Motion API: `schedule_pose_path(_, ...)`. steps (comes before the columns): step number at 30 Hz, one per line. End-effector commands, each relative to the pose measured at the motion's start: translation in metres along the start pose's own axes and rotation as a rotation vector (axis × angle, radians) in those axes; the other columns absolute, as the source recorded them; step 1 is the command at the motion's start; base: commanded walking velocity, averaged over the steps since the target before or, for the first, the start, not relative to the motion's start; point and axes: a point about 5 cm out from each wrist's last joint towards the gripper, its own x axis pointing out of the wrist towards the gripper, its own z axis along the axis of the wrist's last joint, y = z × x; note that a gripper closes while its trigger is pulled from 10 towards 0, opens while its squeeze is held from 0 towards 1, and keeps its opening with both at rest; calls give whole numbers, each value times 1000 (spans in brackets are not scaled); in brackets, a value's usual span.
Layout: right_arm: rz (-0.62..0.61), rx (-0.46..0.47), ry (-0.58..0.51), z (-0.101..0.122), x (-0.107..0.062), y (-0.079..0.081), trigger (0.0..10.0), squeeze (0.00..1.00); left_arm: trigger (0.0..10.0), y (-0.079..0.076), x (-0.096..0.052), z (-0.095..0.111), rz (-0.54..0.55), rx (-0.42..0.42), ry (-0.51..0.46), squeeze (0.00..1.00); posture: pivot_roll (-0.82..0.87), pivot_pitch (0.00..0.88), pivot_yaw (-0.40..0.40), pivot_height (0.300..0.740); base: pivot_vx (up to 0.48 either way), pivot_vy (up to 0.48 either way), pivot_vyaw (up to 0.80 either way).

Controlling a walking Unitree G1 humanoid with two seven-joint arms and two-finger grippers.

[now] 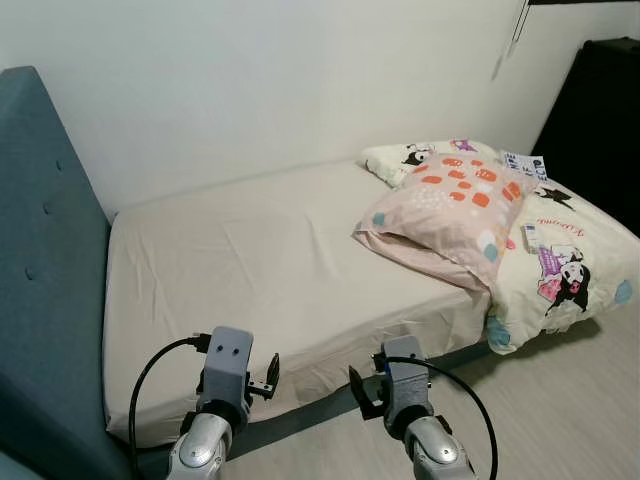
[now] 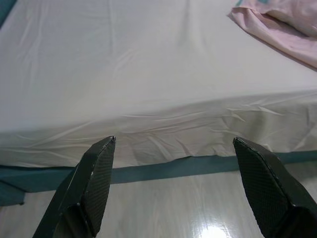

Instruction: Clean up the room

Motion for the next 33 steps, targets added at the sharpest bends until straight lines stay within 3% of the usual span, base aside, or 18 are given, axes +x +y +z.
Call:
schedule_pose_path(1,1,1,11,-4,-2,1,10000,0,10000,0,-2,-2,2,-8,11,0,-24,121,-12,740,0,0,0)
schedule_pose_path(33,-13,16,11,-4,-2,-1,10000,0,10000,-4,-1,-2,-13,-23,23,0,-25,123,-12,740,0,0,0)
